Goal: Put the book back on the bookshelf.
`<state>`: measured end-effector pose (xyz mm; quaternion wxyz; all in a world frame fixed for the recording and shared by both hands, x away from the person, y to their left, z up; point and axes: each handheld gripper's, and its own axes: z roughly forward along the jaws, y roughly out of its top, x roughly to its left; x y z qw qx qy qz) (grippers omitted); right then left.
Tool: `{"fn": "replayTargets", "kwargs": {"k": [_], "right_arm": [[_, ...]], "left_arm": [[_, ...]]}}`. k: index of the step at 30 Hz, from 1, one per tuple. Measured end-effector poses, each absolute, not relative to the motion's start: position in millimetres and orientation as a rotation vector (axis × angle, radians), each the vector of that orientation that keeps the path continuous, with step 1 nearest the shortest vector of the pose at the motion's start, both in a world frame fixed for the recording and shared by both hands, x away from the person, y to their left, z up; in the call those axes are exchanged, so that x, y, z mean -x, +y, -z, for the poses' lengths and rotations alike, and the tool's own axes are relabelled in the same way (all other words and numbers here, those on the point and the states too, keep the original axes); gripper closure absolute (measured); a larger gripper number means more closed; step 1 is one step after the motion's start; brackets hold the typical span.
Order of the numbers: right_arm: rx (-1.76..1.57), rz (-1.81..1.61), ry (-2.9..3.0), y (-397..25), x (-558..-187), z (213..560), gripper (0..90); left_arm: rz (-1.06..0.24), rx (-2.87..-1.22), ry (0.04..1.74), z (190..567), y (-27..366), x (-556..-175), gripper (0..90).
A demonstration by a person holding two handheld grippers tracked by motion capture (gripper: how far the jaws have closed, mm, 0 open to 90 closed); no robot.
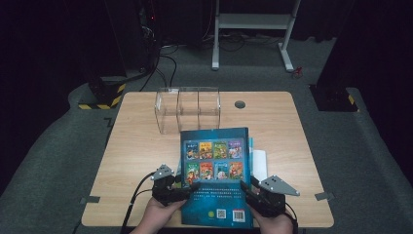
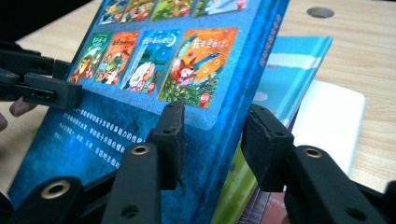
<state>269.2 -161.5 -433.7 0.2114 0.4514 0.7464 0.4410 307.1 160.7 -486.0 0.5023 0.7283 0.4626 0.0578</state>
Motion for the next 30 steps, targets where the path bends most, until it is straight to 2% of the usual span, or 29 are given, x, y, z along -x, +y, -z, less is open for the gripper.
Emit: {"fn": "replayTargets", "kwargs": {"k": [8,20,30], "right_arm": [[-1.229,-1.253,2.035,-156,-265,419,65.6],[-1.176,-1.316,1.974,-149,-264,398,68.2],[-1.112,-1.350,1.926,-144,-267,381,68.4]], "left_arm": [[-0.196,-1.678,1.096,472,173,-301,40.8],[-0.203,-1.601,1.093,459,182,-295,46.9],[-0.268,-1.528,1.061,443,190,-289,51.6]]}}
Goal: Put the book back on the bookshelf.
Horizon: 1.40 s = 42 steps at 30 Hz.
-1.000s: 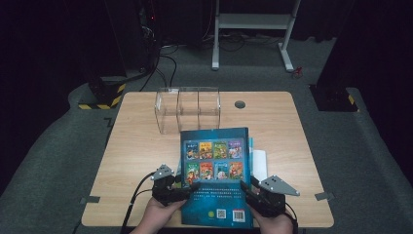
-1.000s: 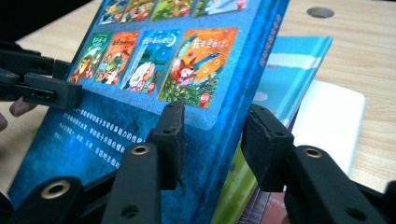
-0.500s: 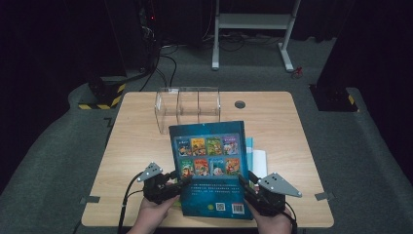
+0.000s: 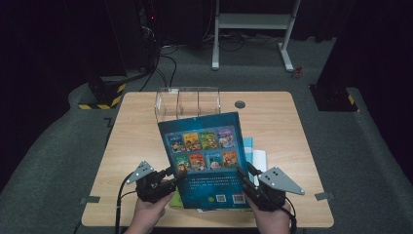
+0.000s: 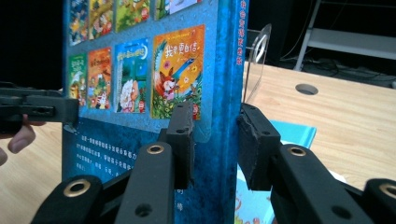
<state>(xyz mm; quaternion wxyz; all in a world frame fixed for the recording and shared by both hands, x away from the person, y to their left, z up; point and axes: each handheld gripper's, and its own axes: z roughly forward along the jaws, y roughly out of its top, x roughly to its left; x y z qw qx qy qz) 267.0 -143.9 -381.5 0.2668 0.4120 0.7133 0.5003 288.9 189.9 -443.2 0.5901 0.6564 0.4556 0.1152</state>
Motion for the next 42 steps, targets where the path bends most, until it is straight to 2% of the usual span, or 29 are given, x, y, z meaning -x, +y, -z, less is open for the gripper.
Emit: {"fn": "replayTargets", "kwargs": {"k": [3,11,21,27,35,42], "right_arm": [[-1.089,-1.347,1.919,-141,-269,380,68.4],[-1.059,-1.383,1.887,-136,-276,376,68.3],[-1.041,-1.418,1.836,-129,-299,377,68.1],[-1.009,-1.418,1.819,-111,-313,380,67.8],[-0.975,-1.411,1.822,-88,-322,389,67.6],[-0.931,-1.409,1.812,-81,-322,388,67.6]], "left_arm": [[-0.326,-1.528,1.041,438,192,-287,52.6],[-0.365,-1.486,1.027,429,197,-294,53.0],[-0.460,-1.477,0.960,416,206,-322,52.8],[-0.512,-1.459,0.949,421,222,-330,52.6],[-0.510,-1.434,0.972,435,242,-333,52.4],[-0.535,-1.413,0.956,437,246,-333,51.8]]}}
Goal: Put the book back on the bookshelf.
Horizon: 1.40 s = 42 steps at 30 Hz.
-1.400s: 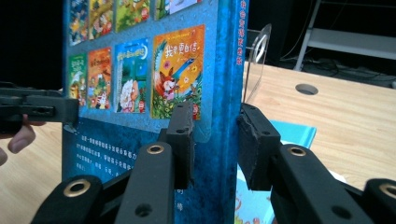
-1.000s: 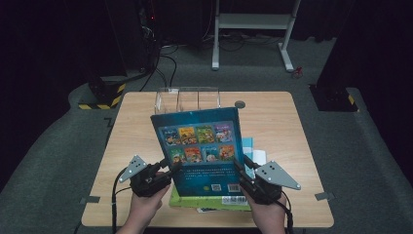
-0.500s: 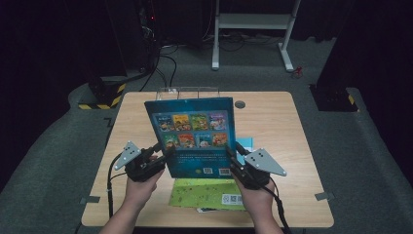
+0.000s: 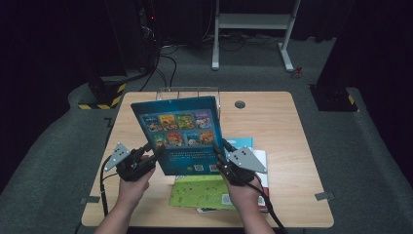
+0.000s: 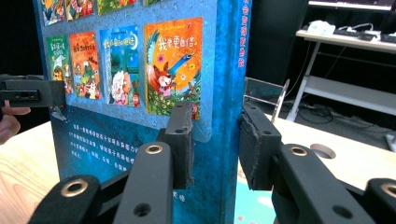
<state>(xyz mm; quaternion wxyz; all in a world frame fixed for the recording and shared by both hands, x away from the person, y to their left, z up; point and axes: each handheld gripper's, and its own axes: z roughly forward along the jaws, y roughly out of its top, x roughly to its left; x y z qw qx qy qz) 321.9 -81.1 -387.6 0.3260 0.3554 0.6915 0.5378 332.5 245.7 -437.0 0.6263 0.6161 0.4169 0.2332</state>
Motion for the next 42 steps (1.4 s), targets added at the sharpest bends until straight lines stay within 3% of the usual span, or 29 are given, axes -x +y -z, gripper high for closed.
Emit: {"fn": "replayTargets", "kwargs": {"k": [11,18,32,42], "right_arm": [[-0.955,-1.397,1.845,-85,-320,407,67.6],[-0.923,-1.414,1.867,-89,-317,408,67.6],[-0.876,-1.433,1.864,-89,-312,401,62.6],[-0.857,-1.449,1.884,-88,-312,399,57.5]], "left_arm": [[-0.519,-1.471,0.984,454,240,-335,48.5],[-0.529,-1.511,0.973,460,238,-332,46.6],[-0.668,-1.556,0.890,461,232,-321,46.5],[-0.647,-1.529,0.898,463,233,-321,45.9]]}}
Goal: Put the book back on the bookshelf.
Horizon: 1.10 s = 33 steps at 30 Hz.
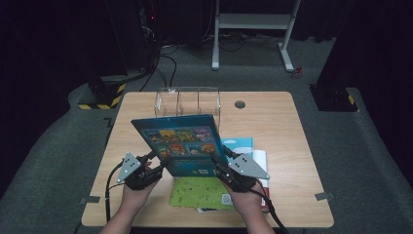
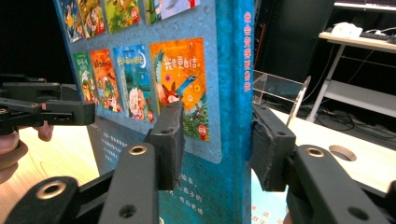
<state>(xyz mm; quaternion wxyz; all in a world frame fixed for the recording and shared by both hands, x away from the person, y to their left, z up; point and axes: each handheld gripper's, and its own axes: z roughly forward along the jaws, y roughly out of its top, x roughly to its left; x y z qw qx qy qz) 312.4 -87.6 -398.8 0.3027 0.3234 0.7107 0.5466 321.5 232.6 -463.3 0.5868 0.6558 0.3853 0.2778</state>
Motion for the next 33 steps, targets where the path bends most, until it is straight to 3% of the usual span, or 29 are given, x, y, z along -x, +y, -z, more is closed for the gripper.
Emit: {"fn": "replayTargets", "kwargs": {"k": [18,21,33], "right_arm": [[-0.816,-1.474,1.987,-84,-309,398,58.7],[-0.800,-1.501,2.027,-83,-309,398,60.5],[-0.798,-1.509,2.043,-79,-307,398,61.3]], "left_arm": [[-0.585,-1.485,0.940,465,242,-322,40.8],[-0.578,-1.480,0.956,466,243,-323,33.7],[-0.560,-1.473,0.957,466,246,-325,30.0]]}}
